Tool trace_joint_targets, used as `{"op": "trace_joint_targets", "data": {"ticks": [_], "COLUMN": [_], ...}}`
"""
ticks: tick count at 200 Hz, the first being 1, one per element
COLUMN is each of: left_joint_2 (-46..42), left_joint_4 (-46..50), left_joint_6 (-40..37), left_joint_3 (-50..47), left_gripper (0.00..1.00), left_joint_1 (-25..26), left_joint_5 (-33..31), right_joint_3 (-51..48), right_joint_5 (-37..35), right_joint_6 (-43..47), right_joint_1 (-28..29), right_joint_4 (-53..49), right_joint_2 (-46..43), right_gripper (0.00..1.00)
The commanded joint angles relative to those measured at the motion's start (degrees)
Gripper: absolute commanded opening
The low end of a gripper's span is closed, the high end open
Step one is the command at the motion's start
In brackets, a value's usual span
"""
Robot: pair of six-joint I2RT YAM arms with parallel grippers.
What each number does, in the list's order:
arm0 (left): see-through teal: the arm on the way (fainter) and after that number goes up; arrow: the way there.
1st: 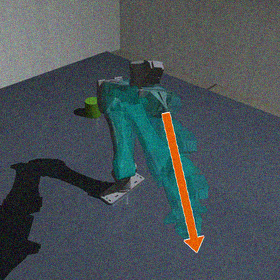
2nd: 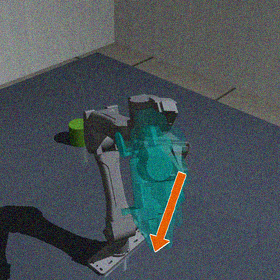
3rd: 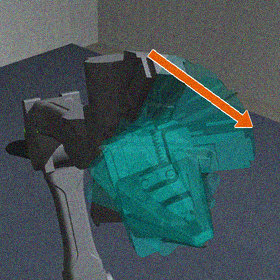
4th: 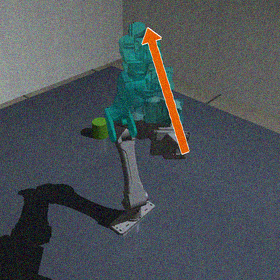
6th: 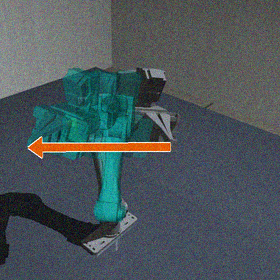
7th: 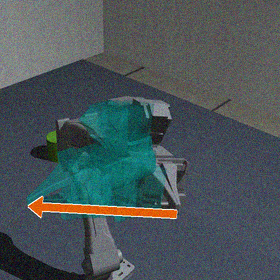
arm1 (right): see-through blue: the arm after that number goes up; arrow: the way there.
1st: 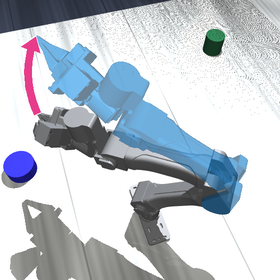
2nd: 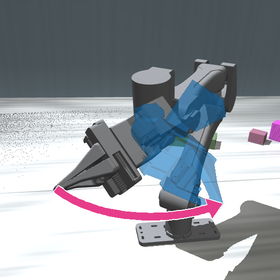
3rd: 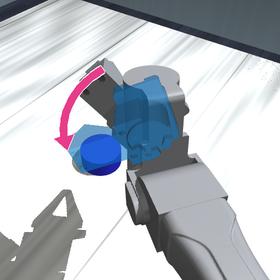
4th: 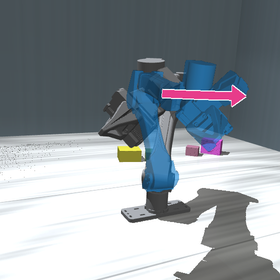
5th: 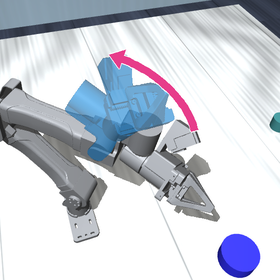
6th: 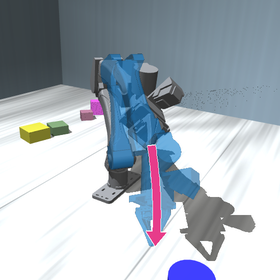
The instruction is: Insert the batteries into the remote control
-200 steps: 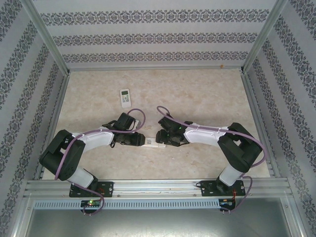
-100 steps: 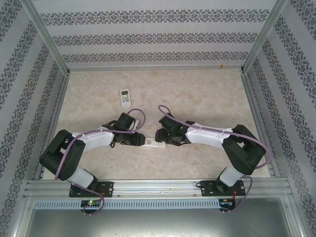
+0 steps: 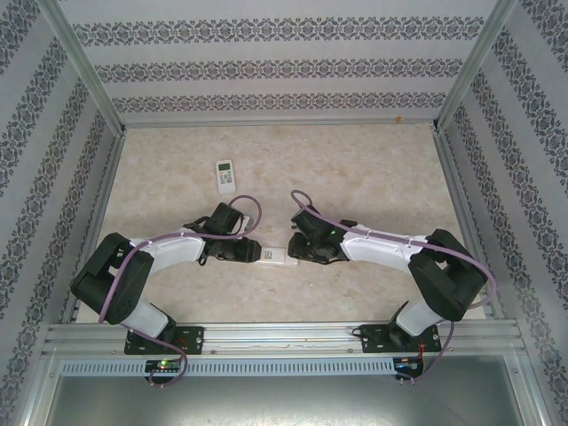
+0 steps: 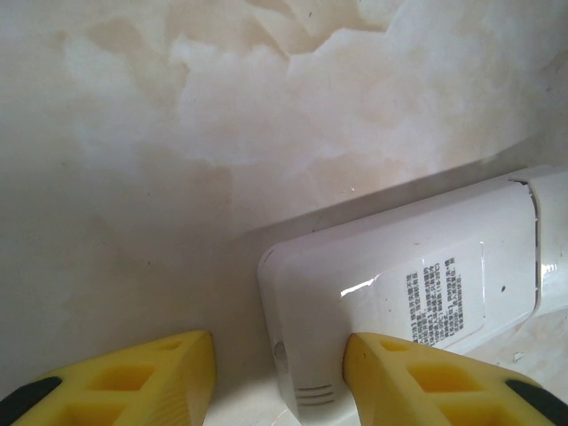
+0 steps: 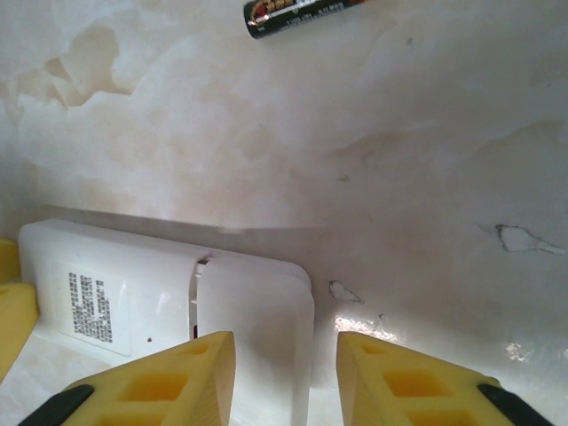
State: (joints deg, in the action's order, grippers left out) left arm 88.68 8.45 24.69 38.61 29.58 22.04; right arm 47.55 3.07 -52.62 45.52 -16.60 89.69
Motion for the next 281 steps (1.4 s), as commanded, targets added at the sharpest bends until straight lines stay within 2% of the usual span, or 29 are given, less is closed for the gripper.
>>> {"op": "trace_joint_targets", "data": {"ticks": [1,104,144,175,193,210,219,235,263,281], "left_joint_2": [7.5,9.0,10.7,10.5,7.6,3.7,1.6,-2.2,-10.9,-16.4], "left_joint_4": [-4.5,-11.2,-16.2,-20.4,-18.8,-15.3,-14.0,-12.3,-8.4,-6.5], "left_joint_6": [0.7,3.1,6.5,9.8,9.7,9.0,8.9,9.1,9.3,10.8], "left_joint_3": [-3.2,-4.8,-4.9,-5.8,-6.4,-6.9,-7.3,-8.2,-9.4,-10.5], "left_gripper": [0.47,0.46,0.43,0.41,0.43,0.48,0.50,0.60,0.69,0.77], "left_joint_1": [1.9,2.1,3.5,3.8,3.7,3.3,2.7,0.8,-2.2,-3.4], "left_joint_5": [-2.3,3.1,4.7,5.2,2.0,-1.6,-2.8,-3.6,-4.4,-4.1], "right_joint_3": [-0.7,2.4,4.4,4.8,4.7,3.3,2.2,-0.3,-1.3,0.6], "right_joint_5": [0.9,1.9,0.4,-3.9,-11.3,-17.2,-18.7,-16.4,-9.3,-4.1], "right_joint_6": [-0.5,-3.1,-11.8,-14.5,-6.8,4.7,10.9,24.5,45.1,54.9], "right_joint_1": [0.2,4.1,10.2,12.9,12.7,12.3,11.9,10.8,9.0,8.1], "right_joint_4": [0.8,2.5,11.3,15.2,7.4,3.1,2.3,4.2,4.2,1.7], "right_joint_2": [1.9,6.1,8.8,7.4,2.9,-2.0,-4.3,-7.3,-7.9,-4.6], "right_gripper": [0.33,0.24,0.18,0.22,0.28,0.36,0.46,0.64,0.91,0.98]}}
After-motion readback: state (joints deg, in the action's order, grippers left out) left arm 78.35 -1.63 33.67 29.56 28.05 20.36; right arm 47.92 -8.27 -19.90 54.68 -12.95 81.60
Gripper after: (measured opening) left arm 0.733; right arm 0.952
